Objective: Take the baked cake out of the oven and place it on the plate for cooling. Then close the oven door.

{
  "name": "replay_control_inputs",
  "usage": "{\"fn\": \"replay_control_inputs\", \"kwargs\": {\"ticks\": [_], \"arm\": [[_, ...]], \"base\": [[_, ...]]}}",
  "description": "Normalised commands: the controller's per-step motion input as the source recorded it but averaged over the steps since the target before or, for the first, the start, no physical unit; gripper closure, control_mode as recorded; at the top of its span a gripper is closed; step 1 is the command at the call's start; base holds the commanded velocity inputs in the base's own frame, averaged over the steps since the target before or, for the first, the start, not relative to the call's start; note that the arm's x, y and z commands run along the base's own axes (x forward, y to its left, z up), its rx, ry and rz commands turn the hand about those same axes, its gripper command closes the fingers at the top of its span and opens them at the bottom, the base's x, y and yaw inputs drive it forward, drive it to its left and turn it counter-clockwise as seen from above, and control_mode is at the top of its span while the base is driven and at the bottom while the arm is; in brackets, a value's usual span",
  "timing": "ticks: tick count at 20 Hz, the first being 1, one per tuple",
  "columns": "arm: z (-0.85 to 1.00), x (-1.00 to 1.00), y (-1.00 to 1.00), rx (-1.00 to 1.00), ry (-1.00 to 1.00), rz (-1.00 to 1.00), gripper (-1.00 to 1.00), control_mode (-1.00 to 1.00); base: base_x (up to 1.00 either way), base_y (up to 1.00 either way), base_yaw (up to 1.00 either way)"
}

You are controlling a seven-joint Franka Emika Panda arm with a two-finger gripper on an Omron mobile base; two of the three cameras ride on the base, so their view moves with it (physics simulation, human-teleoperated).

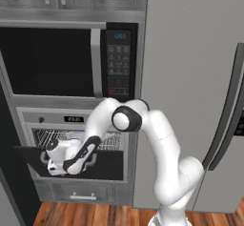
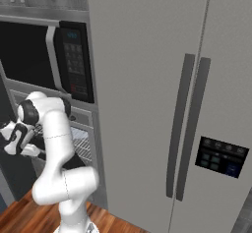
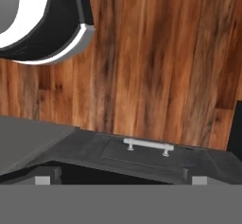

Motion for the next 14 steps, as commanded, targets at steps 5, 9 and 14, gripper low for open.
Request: {"fn": "replay_control_inputs", "kwargs": {"ticks": [5,9,14], "arm": [[0.25,0.75,-0.22,0.01,0.25,0.0,-1.0,-1.0],[0.21,0.71,-0.16,0.0,0.14,0.0,-1.0,-1.0],[0.11,0.54,-0.05,0.0,0.03,0.0,-1.0,-1.0]], "base": [[0.0,0.0,0.0],[0.0,0.0,0.0],[0.0,0.0,0.0]]}}
